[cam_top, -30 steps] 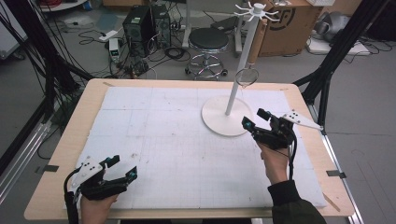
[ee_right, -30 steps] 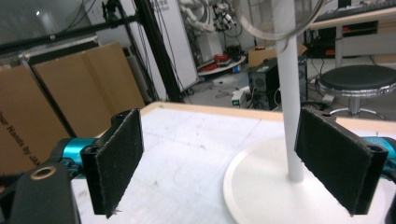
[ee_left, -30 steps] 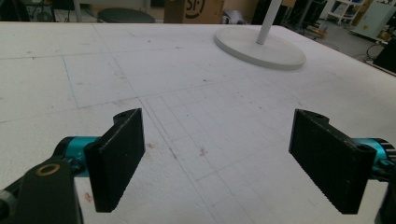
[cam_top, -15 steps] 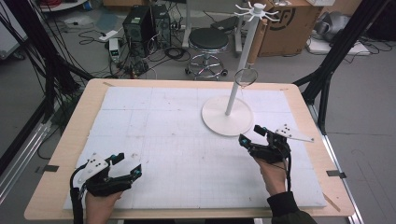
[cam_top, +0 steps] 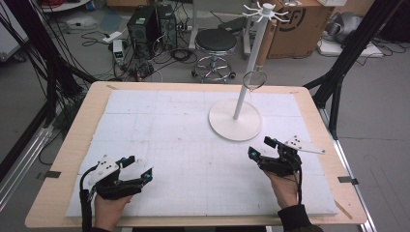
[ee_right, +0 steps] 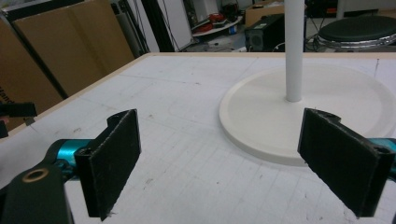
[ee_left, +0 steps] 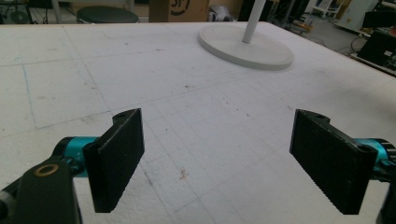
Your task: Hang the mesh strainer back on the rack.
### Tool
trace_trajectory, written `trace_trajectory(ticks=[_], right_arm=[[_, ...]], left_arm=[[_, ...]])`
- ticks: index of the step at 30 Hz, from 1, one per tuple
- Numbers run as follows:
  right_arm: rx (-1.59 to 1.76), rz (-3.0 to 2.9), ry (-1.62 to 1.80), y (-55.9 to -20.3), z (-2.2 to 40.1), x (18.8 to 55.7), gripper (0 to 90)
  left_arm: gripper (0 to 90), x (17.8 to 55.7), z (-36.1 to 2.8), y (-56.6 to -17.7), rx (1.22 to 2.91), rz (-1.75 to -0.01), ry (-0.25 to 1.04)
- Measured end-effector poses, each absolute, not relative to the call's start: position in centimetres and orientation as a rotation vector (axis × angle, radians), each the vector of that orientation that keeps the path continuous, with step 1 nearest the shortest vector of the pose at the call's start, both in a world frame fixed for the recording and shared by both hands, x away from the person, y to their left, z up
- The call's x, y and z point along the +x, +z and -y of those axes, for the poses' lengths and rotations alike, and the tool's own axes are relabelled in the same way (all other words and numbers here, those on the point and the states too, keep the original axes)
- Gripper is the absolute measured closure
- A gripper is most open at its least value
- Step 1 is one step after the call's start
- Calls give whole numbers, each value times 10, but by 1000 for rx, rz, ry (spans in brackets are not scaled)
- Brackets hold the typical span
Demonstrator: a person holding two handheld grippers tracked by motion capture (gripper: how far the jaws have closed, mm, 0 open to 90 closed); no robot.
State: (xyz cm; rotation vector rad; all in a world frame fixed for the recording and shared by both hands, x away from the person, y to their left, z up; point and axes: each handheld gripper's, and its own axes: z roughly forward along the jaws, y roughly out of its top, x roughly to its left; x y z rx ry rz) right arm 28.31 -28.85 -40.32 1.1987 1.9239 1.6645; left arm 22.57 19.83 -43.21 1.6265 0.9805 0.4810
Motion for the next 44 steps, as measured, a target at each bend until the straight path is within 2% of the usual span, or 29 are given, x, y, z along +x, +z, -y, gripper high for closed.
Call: trace_trajectory(ticks=[21, 44], right_arm=[[1230, -1961, 1629, -420, 295, 266, 114], [1242, -1963, 1606, -424, 297, 266, 115]], left_arm=[[183, 233, -190, -433, 1640, -959, 464], [183, 235, -189, -432, 1640, -954, 470]])
